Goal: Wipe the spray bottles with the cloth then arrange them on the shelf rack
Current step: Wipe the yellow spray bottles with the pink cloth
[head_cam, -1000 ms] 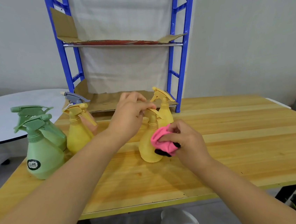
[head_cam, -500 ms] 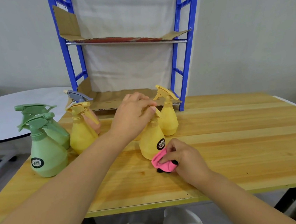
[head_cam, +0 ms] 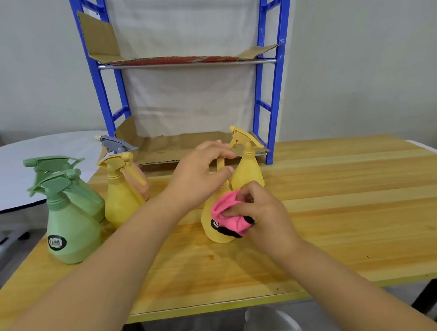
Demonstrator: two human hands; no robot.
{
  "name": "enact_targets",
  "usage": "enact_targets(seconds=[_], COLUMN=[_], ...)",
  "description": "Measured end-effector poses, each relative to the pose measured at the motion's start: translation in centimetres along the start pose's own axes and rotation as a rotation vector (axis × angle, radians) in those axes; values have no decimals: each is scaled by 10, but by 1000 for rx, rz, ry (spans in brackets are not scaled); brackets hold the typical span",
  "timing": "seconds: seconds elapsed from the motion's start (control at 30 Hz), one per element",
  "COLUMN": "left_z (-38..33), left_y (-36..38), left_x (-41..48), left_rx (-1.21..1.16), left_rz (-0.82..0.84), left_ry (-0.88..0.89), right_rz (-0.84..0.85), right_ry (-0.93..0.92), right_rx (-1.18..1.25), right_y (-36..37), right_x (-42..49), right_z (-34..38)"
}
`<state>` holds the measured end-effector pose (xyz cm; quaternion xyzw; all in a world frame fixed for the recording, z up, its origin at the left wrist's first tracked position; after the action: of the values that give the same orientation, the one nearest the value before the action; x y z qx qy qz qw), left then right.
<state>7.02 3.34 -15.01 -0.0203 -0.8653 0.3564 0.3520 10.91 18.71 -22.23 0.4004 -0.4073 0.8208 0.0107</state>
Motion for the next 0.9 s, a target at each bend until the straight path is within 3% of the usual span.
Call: enact_targets(seconds=[0.27, 0.37, 0.53, 0.67, 0.9], left_z=[0, 0, 11, 25, 23], left_y=[-1, -1, 13, 30, 29], left_x=[-2, -22, -60, -65, -57], left_rx=[-162, -259, -269, -237, -265], left_rz=[93, 35, -300, -178, -120], left_ry=[-25, -64, -333, -338, -352], right_rz=[246, 222, 74, -80, 37], right_ry=[-22, -11, 23, 26, 94], right_rx=[-67, -51, -1, 40, 156], right_y=[8, 3, -10, -16, -5], right_x=[-33, -34, -21, 7, 12], right_z=[-14, -15, -6, 6, -2])
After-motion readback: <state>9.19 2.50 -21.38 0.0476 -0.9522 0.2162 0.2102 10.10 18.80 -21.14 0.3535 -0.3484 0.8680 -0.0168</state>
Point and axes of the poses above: each hand's wrist, its own x-axis towards the middle knuckle, its own y-axis out of the palm, z = x × y, the point moved 1 cm from there along x, towards the middle knuckle, and after that the axes turned 1 degree about y, right-handed, at the moved point
